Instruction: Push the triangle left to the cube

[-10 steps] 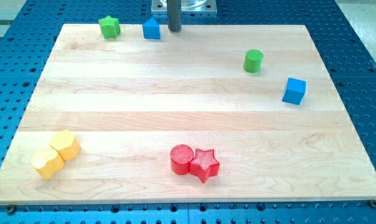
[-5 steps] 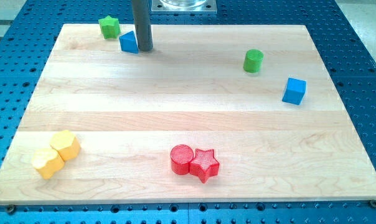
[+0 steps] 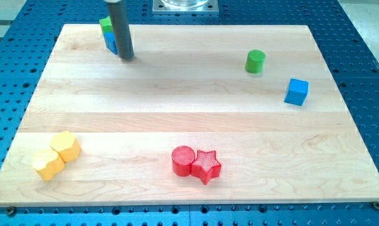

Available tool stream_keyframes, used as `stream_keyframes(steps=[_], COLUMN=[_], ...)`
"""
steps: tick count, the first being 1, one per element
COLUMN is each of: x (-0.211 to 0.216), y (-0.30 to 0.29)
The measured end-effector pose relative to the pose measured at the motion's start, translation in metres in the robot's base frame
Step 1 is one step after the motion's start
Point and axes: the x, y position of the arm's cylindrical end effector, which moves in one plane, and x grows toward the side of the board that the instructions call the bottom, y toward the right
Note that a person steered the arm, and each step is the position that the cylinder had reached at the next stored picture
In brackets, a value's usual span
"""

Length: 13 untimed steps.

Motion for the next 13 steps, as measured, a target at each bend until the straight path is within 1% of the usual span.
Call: stream_keyframes(steps=[1, 2, 3, 4, 5, 6, 7, 9, 10, 11, 12, 13], x=[0.023, 0.006, -0.03, -0.054, -0.052, -0.03, -0.022, -0.073, -0.083, -0.072, -0.036, -0.012], y=[-0.024, -0.084, -0.091, -0.073, -0.01, 0.077, 0.116, 0.034, 0.052, 0.104, 0.145, 0.185])
